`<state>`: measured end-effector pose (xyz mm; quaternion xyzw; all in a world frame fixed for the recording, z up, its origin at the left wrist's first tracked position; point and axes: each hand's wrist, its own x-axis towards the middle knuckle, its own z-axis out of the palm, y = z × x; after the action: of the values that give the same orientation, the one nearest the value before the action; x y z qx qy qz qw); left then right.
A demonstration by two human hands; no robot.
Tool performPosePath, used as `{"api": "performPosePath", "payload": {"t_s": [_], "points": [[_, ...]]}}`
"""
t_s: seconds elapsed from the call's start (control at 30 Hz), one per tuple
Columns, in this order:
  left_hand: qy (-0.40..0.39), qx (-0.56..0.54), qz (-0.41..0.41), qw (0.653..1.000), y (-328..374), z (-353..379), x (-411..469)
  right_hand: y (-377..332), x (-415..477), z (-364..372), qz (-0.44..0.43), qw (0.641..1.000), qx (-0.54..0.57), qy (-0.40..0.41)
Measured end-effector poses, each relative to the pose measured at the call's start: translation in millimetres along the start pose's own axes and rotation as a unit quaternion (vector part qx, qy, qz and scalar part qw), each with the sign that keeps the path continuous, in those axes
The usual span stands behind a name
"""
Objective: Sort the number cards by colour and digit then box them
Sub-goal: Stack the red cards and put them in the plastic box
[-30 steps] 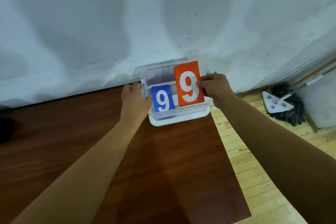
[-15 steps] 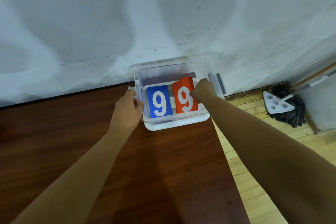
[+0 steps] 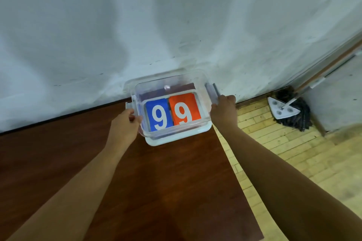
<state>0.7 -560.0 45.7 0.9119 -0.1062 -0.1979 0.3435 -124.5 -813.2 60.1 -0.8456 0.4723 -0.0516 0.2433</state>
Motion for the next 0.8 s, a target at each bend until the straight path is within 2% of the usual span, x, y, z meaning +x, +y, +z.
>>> {"api": "performPosePath", "payload": {"t_s": [0.17, 0.27, 0.43, 0.63, 0.8], "points": [[0.014, -0.040, 0.034, 0.999, 5.9, -12.4, -1.6, 0.2, -1.8, -6.0, 0.038, 0.994, 0.099, 0.016], [0.037, -0.067, 0.055, 0.996, 6.3, -30.9, -13.2, 0.2, -21.3, -12.1, 0.040, 0.991, 0.123, 0.022], [0.053, -0.046, 0.066, 0.995, -5.2, -76.1, -44.8, -12.5, -81.0, -14.8, 0.047, 0.991, 0.123, -0.012], [0.031, 0.005, 0.058, 0.998, -60.3, -119.8, -100.5, -25.3, -177.0, -0.6, 0.067, 0.984, 0.159, -0.049], [-0.003, 0.037, 0.019, 0.999, -120.0, -137.5, -148.6, -30.5, -249.0, 28.3, 0.069, 0.990, 0.116, -0.049]]}}
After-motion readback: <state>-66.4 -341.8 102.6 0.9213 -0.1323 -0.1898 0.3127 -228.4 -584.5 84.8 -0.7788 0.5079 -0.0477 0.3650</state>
